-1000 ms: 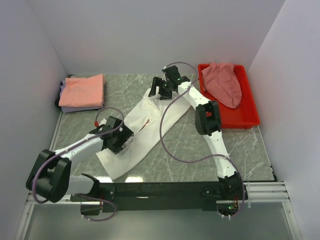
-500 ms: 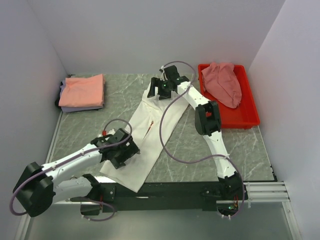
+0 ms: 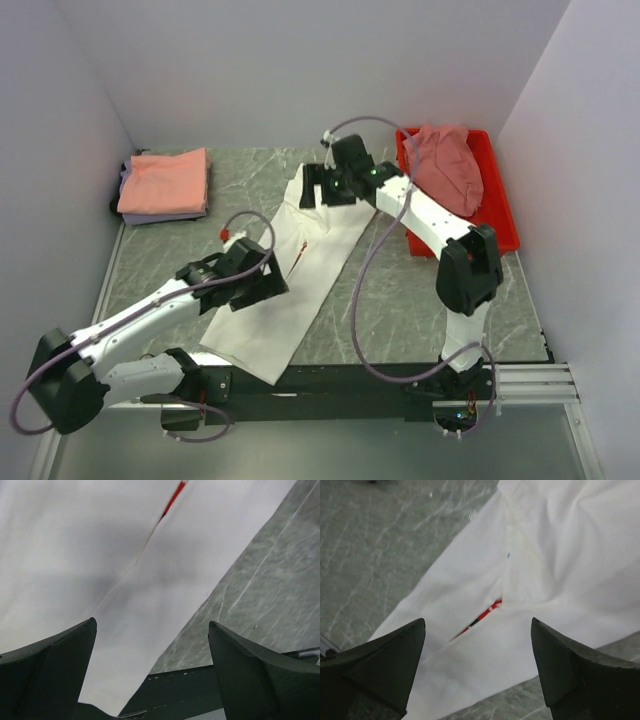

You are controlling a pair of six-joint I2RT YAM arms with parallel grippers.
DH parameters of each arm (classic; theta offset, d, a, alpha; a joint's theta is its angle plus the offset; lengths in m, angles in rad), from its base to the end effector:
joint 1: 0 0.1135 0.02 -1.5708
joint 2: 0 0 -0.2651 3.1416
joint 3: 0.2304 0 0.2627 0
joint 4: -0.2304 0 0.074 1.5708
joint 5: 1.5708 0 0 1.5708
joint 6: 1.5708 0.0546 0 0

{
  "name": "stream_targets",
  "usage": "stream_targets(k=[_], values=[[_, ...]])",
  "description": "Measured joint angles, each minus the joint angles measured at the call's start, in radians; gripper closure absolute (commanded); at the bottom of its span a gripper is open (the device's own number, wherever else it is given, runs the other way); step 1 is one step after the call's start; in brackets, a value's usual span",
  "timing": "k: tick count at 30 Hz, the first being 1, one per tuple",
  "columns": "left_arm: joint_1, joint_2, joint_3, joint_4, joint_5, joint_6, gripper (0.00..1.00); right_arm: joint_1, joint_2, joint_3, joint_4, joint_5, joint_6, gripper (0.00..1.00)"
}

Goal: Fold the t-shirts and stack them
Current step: Fold the tshirt

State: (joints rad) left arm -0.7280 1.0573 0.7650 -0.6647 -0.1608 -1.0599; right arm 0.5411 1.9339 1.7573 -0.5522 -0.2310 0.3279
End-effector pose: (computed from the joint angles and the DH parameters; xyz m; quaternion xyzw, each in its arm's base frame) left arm 0.1743 -0.1436 0.2236 -0.1809 0.9331 -0.1868 0.2483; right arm 0.3976 0.2535 0.2908 -0.1433 0.8964 0.2663 0.3240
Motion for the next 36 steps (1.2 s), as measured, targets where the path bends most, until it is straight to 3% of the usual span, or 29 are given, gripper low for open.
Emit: stream_targets(k=[7,15,23,29,36], values=[[-0.032,0.18,-0.023,0.127,0.12,0.135,0.01,0.078,-0.021,-0.3,0.023,0.058,0.063,0.08],[-0.048,0.342,-0.061,0.294,0.22,0.166,0.01,0.044,0.094,-0.307,0.035,0.107,0.111,0.08],[-0.09,0.481,0.027,0.43,0.282,0.153,0.01,-0.024,0.209,-0.14,0.022,0.112,0.102,0.08],[-0.114,0.587,0.114,0.501,0.306,0.107,0.0,-0.081,0.351,0.092,-0.03,0.11,0.059,0.08],[-0.117,0.69,0.242,0.499,0.296,0.076,0.0,-0.126,0.467,0.308,-0.125,0.1,0.04,0.08]])
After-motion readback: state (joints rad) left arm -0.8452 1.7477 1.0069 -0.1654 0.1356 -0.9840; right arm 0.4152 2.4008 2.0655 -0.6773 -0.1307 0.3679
